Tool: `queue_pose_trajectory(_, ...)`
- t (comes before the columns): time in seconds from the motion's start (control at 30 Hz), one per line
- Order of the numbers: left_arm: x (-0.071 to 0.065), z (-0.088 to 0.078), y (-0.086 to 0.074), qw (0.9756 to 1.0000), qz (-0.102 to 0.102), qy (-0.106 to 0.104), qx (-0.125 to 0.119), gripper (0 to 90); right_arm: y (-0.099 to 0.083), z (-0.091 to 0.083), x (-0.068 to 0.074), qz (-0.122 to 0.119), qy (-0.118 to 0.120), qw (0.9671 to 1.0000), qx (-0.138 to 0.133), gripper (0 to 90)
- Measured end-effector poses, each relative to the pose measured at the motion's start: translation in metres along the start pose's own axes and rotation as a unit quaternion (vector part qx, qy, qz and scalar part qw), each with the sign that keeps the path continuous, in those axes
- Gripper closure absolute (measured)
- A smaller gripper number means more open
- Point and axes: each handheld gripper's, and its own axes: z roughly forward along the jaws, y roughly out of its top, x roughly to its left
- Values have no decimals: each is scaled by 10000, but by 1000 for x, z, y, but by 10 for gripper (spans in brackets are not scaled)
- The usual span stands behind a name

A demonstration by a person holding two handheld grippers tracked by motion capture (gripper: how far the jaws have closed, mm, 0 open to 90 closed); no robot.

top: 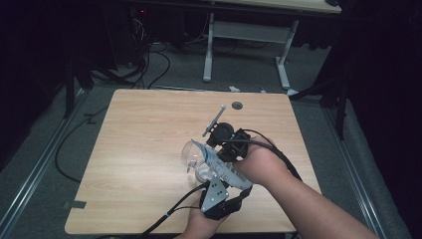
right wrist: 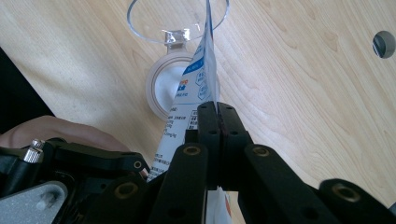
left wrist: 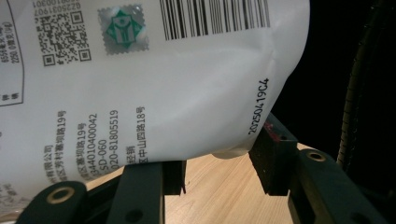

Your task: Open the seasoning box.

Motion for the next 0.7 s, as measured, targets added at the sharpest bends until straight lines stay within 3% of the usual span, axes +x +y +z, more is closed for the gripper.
queue_pose_trajectory(0.7, -2, -1, 0, 10000, -34, 83, 18, 598, 2, 0, 1, -34, 16, 10000, 85, 899)
